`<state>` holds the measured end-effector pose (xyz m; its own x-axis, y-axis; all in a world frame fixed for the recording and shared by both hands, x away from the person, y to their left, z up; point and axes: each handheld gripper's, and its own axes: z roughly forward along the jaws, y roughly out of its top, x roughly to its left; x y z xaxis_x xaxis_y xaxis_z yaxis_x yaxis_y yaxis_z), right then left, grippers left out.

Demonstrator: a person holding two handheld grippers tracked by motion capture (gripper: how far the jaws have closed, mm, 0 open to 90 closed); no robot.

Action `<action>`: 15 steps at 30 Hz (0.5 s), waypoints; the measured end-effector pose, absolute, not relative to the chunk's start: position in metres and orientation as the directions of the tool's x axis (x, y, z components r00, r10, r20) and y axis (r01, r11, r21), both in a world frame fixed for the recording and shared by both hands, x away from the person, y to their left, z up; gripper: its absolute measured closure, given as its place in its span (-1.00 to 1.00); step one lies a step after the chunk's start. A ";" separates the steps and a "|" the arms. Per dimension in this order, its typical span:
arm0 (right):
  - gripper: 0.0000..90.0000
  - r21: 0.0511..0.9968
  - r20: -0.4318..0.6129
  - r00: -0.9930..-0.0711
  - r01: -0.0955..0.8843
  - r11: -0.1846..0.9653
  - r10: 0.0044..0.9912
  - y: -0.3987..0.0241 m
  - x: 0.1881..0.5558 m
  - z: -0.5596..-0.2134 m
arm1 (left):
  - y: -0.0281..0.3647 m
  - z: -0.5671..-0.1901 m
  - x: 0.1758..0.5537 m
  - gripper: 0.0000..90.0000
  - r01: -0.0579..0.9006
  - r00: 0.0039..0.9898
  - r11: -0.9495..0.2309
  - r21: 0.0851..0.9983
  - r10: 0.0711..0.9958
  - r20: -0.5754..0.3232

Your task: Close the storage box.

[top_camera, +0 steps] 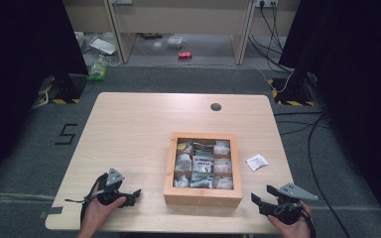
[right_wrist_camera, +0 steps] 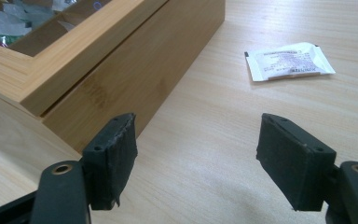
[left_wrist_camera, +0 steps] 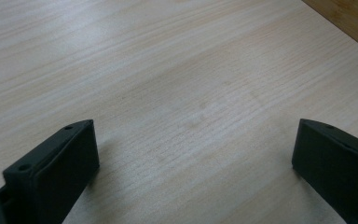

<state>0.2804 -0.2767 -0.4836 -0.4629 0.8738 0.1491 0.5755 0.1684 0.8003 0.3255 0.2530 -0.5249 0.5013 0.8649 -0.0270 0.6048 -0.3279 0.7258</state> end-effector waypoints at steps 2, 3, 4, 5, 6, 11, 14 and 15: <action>-0.37 0.800 0.146 -0.462 0.575 0.171 0.875 -0.277 0.281 -0.484 | 0.253 -0.525 0.326 -1.00 0.605 0.501 -0.327 0.726 0.865 -0.027; -0.37 0.799 0.146 -0.459 0.577 0.170 0.876 -0.277 0.281 -0.485 | 0.253 -0.525 0.326 -1.00 0.605 0.501 -0.328 0.726 0.865 -0.027; -0.37 0.798 0.145 -0.458 0.578 0.170 0.877 -0.278 0.281 -0.485 | 0.253 -0.525 0.326 -1.00 0.605 0.501 -0.328 0.726 0.865 -0.027; -0.37 0.797 0.143 -0.455 0.580 0.170 0.879 -0.278 0.282 -0.486 | 0.253 -0.525 0.326 -1.00 0.605 0.501 -0.327 0.726 0.865 -0.027; -0.37 0.796 0.144 -0.453 0.581 0.170 0.880 -0.279 0.282 -0.486 | 0.253 -0.525 0.326 -1.00 0.605 0.501 -0.328 0.726 0.865 -0.027; -0.38 0.796 0.137 -0.449 0.581 0.172 0.883 -0.282 0.282 -0.487 | 0.253 -0.525 0.326 -1.00 0.605 0.501 -0.328 0.726 0.865 -0.027; -0.38 0.792 0.139 -0.445 0.586 0.170 0.885 -0.282 0.283 -0.488 | 0.253 -0.525 0.326 -1.00 0.605 0.501 -0.328 0.726 0.865 -0.027; -0.38 0.790 0.145 -0.443 0.590 0.166 0.885 -0.282 0.284 -0.489 | 0.253 -0.525 0.326 -1.00 0.605 0.501 -0.328 0.726 0.865 -0.027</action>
